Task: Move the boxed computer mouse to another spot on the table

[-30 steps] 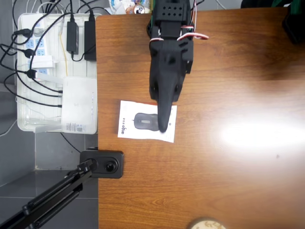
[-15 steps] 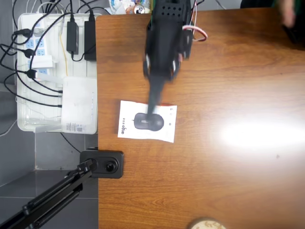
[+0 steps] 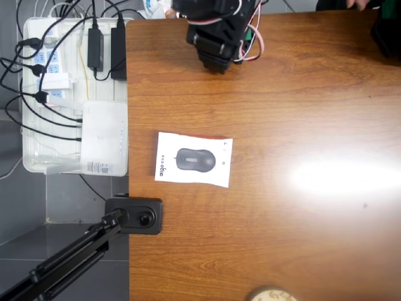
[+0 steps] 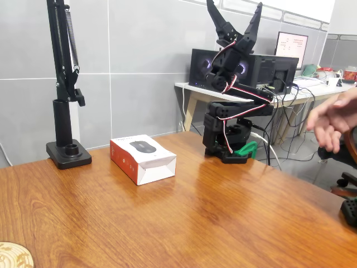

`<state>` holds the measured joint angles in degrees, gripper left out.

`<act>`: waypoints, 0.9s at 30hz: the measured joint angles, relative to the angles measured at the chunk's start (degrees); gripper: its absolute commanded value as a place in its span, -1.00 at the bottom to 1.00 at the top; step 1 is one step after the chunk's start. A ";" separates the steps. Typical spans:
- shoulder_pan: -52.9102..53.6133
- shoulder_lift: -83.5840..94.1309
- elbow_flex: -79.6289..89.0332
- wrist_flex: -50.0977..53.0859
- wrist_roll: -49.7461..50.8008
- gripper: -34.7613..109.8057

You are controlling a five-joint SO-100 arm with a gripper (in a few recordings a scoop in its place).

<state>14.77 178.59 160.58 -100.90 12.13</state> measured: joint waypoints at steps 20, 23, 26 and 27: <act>-6.06 0.00 0.00 -0.18 20.74 -0.52; -6.33 0.00 0.00 -0.18 18.02 -0.52; -6.59 0.00 0.00 -0.18 14.59 -0.52; -6.59 0.00 0.00 -0.18 12.74 -0.52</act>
<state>8.17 178.59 160.58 -101.07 24.87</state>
